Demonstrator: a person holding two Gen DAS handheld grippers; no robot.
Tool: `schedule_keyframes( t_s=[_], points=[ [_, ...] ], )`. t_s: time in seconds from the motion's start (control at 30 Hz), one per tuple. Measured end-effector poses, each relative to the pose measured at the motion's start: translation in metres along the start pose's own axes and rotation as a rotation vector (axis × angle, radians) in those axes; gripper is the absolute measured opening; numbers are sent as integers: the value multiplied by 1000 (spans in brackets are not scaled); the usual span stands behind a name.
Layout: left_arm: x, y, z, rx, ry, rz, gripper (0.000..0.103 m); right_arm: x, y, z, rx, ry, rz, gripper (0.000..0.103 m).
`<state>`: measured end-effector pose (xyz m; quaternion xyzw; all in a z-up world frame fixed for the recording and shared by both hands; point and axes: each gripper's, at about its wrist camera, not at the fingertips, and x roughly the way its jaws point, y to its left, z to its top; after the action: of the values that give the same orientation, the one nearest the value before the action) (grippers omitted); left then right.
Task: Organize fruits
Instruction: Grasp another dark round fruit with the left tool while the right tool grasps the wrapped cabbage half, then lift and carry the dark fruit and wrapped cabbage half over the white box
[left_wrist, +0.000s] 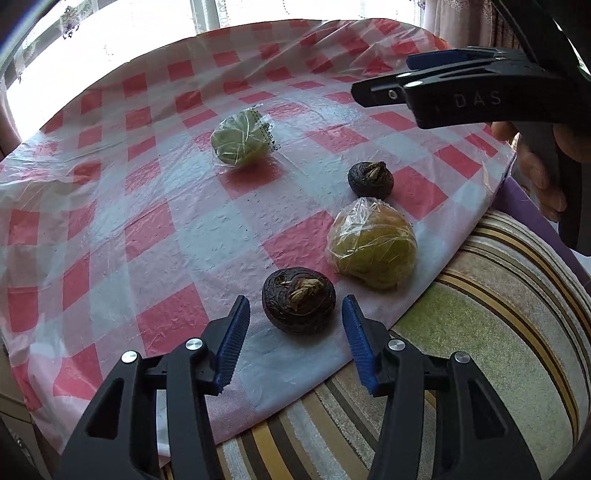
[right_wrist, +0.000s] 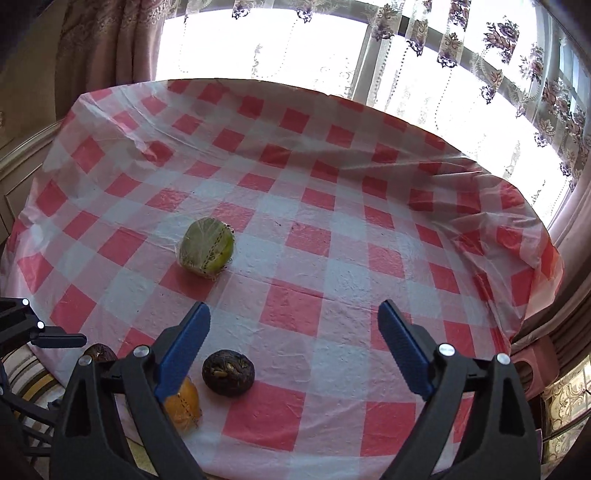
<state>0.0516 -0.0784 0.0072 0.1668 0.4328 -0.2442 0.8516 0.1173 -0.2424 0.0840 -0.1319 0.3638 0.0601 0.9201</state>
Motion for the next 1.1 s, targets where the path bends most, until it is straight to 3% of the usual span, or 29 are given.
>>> schedule_keyframes(
  t_s=[0.07, 0.1, 0.27, 0.57, 0.9, 1.0, 1.07, 1.1],
  points=[
    [2, -1, 1, 13, 1, 2, 48, 10, 8, 5, -14, 11, 3, 92],
    [3, -1, 2, 17, 5, 0, 42, 16, 11, 8, -21, 18, 2, 92],
    [5, 5, 2, -5, -4, -14, 41, 35, 27, 24, -59, 28, -2, 92],
    [-3, 46, -5, -240, -68, 56, 40, 68, 77, 41, -241, 52, -24, 94],
    [-5, 54, -10, -284, -86, 53, 40, 104, 108, 44, -383, 103, -58, 93],
    [-5, 54, -10, -286, -89, 53, 40, 114, 106, 47, -362, 130, -21, 85],
    [-6, 55, -10, -290, -89, 51, 40, 118, 102, 48, -321, 157, 38, 69],
    [-6, 55, -10, -292, -90, 50, 40, 120, 100, 47, -305, 165, 41, 69]
  ],
)
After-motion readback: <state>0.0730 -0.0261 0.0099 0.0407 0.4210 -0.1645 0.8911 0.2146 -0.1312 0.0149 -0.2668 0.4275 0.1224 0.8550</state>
